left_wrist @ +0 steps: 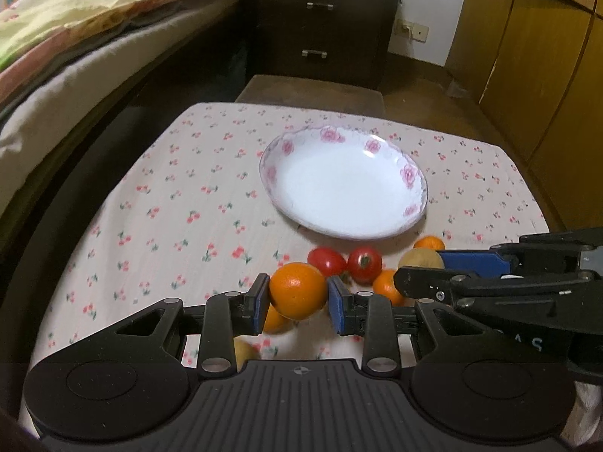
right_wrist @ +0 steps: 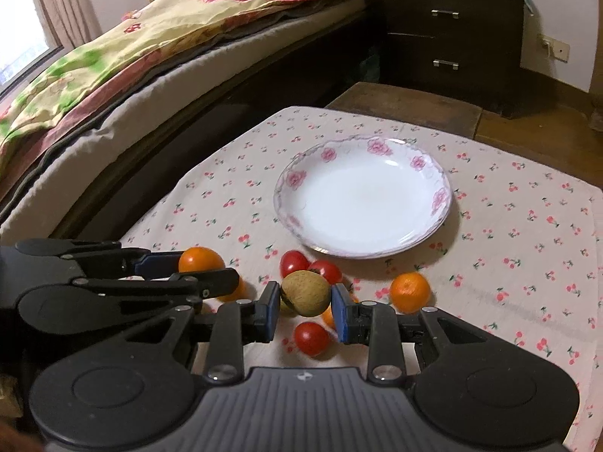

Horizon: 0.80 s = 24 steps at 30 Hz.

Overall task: Organize fruits
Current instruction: 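Carry both fruits over the white plate and open both tools to drop them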

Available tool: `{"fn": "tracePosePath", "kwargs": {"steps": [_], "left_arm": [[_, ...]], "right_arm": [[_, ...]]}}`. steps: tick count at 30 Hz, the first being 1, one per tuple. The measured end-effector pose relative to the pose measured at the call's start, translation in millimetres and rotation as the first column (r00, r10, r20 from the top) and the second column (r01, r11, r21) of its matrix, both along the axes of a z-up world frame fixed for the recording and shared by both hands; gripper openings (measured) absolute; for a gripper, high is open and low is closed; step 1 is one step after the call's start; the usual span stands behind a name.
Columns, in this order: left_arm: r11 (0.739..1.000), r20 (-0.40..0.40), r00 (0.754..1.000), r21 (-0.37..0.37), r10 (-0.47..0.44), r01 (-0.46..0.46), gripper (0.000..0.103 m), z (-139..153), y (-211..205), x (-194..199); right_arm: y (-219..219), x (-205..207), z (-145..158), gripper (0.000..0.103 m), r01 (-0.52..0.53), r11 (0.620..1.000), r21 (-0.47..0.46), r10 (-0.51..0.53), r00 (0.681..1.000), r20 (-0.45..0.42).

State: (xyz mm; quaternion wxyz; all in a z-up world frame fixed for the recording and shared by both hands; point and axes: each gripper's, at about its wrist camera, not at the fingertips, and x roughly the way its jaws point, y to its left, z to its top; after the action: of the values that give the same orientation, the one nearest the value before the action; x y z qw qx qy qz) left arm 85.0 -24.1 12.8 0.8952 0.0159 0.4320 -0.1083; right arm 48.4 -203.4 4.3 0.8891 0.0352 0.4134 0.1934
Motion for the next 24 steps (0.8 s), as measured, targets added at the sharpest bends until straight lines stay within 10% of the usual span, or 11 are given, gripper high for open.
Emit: {"fn": "tracePosePath", "kwargs": {"steps": [24], "left_arm": [[1.000, 0.010, 1.000, 0.019, -0.016, 0.016, 0.039, -6, -32, 64]], "right_arm": [[-22, 55, -6, 0.031, 0.112, 0.993, -0.025, -0.112, 0.994, 0.006]]}}
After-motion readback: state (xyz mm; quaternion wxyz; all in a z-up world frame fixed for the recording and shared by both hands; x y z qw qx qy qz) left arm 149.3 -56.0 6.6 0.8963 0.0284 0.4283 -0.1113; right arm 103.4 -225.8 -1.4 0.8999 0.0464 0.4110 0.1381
